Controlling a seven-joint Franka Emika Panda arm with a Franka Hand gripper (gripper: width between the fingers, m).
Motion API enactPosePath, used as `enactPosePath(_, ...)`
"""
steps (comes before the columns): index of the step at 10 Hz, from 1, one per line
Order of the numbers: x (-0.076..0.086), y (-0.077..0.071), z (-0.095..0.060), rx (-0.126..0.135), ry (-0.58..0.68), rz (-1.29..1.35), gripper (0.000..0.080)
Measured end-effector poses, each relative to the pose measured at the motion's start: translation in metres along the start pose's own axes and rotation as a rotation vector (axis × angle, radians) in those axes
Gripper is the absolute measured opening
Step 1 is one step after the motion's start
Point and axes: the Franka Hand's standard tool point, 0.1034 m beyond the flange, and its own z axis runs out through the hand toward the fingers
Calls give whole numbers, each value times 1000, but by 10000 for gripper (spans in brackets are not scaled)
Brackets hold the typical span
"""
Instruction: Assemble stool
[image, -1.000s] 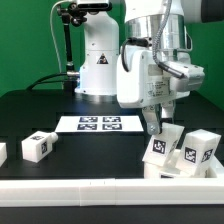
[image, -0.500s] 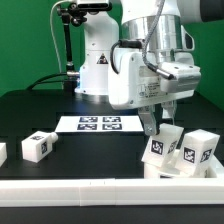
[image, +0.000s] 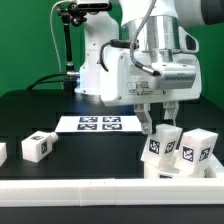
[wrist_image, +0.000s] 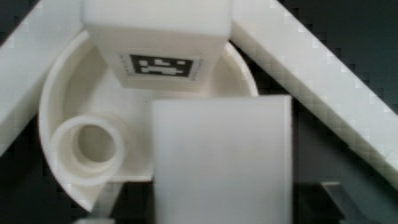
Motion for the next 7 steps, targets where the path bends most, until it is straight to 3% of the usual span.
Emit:
enactPosePath(1,-1,0,-1,-3,0,-24,338)
enactPosePath(2,-4,-3,-7,-1,-12,-44,506)
enactPosePath(3,-8,-6,-15,4,-28,-61,618)
enactPosePath(5,-15,-8,-24,9,-46,-92,642)
enactPosePath(7,-13,-7,-20,9,-37,-185,647)
